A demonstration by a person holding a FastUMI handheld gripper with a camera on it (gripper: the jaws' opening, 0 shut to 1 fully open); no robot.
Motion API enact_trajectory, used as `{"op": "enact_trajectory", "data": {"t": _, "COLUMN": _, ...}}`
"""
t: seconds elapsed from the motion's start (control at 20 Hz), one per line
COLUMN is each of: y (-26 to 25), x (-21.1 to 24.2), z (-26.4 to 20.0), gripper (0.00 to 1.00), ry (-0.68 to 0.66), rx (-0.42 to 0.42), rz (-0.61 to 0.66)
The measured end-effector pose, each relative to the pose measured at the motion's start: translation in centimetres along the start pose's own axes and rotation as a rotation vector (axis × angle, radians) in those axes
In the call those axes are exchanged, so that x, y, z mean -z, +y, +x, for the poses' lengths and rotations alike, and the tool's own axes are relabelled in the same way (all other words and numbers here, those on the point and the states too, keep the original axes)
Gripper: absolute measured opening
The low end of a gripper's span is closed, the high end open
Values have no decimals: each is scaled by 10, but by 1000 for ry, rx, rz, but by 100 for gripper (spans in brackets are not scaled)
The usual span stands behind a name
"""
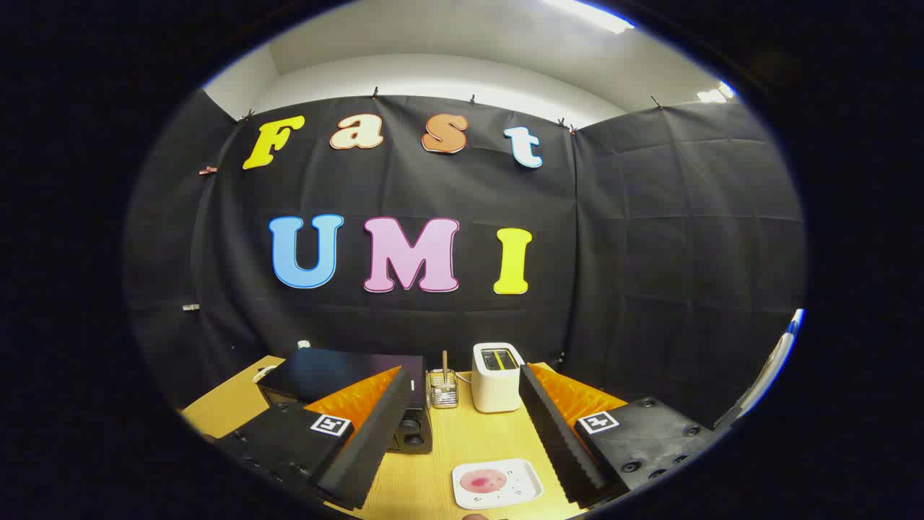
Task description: Open the toaster oven, put the food inside, and close the toaster oven door.
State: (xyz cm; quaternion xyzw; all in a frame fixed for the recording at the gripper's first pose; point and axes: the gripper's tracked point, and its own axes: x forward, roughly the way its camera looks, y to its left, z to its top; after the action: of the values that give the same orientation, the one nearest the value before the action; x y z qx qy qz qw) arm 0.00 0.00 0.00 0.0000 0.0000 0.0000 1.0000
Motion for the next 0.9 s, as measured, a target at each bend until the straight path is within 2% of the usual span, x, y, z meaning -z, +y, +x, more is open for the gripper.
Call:
{"op": "enact_trajectory", "data": {"t": 0.4, "y": 2, "x": 5, "z": -3, "gripper": 98, "ry": 16, "rx": -7, "rz": -10}}
{"op": "enact_trajectory", "data": {"t": 0.9, "y": 19, "x": 13, "z": -1, "gripper": 98, "ry": 33, "rx": -71, "rz": 2}}
